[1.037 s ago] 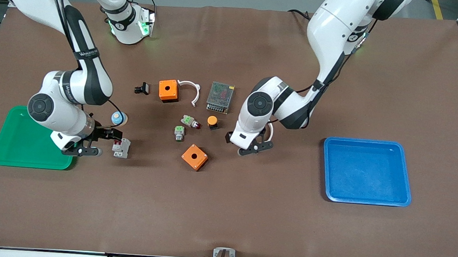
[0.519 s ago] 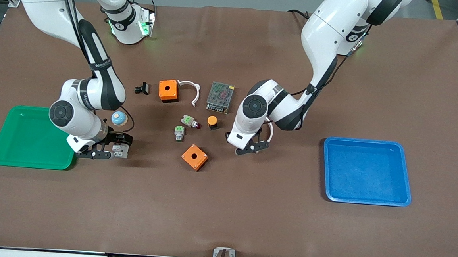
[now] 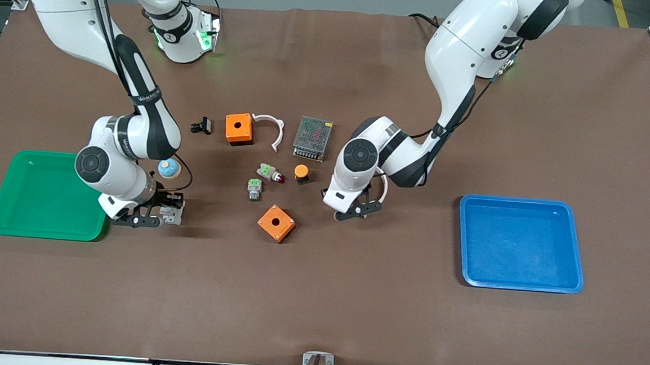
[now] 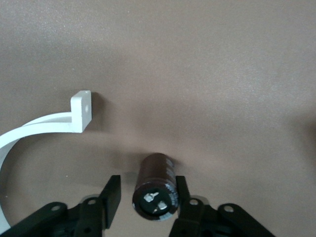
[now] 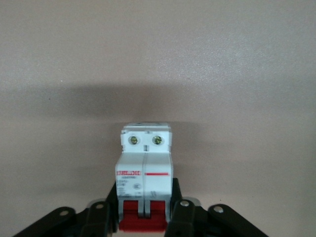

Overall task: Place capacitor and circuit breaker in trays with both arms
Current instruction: 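Grasp the breaker with the right gripper while the left gripper grasps the capacitor, then carry the breaker to the green tray while the left gripper carries the capacitor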

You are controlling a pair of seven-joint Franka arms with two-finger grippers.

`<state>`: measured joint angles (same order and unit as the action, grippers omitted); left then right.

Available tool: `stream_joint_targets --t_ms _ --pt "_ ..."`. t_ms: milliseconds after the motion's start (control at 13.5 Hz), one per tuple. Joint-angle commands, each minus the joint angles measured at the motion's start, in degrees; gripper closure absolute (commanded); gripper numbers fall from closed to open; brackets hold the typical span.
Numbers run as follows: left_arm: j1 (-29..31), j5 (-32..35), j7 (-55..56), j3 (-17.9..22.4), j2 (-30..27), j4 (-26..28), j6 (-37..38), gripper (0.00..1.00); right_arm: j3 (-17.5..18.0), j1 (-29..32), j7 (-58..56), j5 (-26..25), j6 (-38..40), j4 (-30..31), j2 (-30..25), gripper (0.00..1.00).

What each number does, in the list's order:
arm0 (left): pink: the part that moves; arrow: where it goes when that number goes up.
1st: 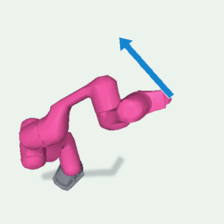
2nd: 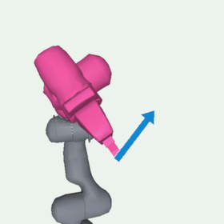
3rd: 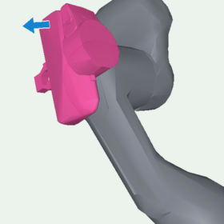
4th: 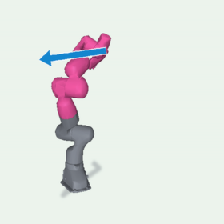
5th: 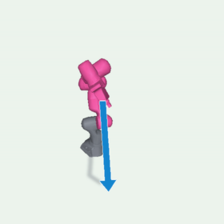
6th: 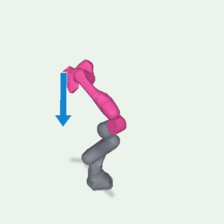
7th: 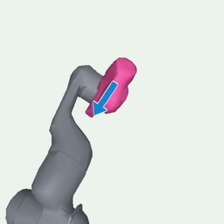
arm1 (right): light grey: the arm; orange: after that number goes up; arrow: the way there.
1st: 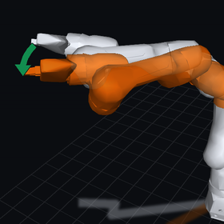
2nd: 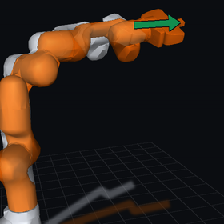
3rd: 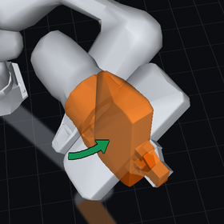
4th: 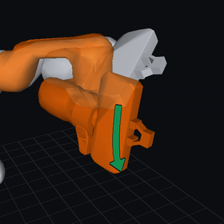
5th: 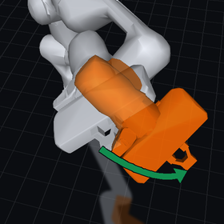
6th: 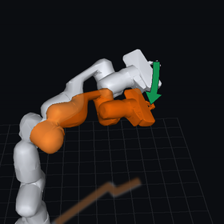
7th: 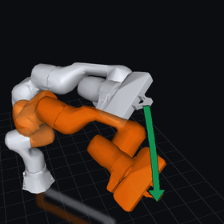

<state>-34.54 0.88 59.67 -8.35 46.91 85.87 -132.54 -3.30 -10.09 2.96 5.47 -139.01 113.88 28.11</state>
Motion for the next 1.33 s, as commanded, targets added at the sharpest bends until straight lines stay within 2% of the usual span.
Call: stream_joint_targets --t_ms 0,148,370,519,667,815,963,1259 --pt "-0.70 1.75 0.00 0.53 0.81 -1.32 0.00 0.59 -0.22 0.07 0.55 1.12 0.32 -0.58 -0.08 0.85" --pt "-0.61 2.72 -0.08 0.62 0.72 -1.32 0.00 0.76 -0.48 0.51 0.91 1.04 1.28 -1.20 -0.78 0.86" --pt "0.26 4.04 -6.23 0.62 -1.02 -1.32 0.09 0.92 -0.75 5.15 -0.32 0.77 9.43 -4.18 -3.67 0.86" --pt "2.45 4.22 -6.32 0.71 -3.04 -1.14 0.70 0.92 -0.75 10.24 -4.08 0.33 15.33 -6.03 -5.61 0.86" --pt "4.56 4.22 -7.20 0.88 -5.76 -0.71 1.14 0.92 -0.83 15.69 -10.49 -1.32 16.23 -7.09 -5.88 0.86" --pt "6.94 4.31 -9.47 0.97 -8.84 -0.18 4.55 0.92 -0.83 21.40 -15.68 -5.18 16.23 -8.31 -5.53 0.86" --pt "11.32 4.31 -14.91 0.80 -12.79 2.36 5.71 0.92 -0.83 26.07 -20.17 -8.53 16.14 -9.11 -5.26 0.86" --pt "21.42 4.22 -33.09 0.62 -16.59 6.23 5.80 0.92 -0.75 31.18 -21.42 -8.72 14.57 -9.20 -2.46 0.86"
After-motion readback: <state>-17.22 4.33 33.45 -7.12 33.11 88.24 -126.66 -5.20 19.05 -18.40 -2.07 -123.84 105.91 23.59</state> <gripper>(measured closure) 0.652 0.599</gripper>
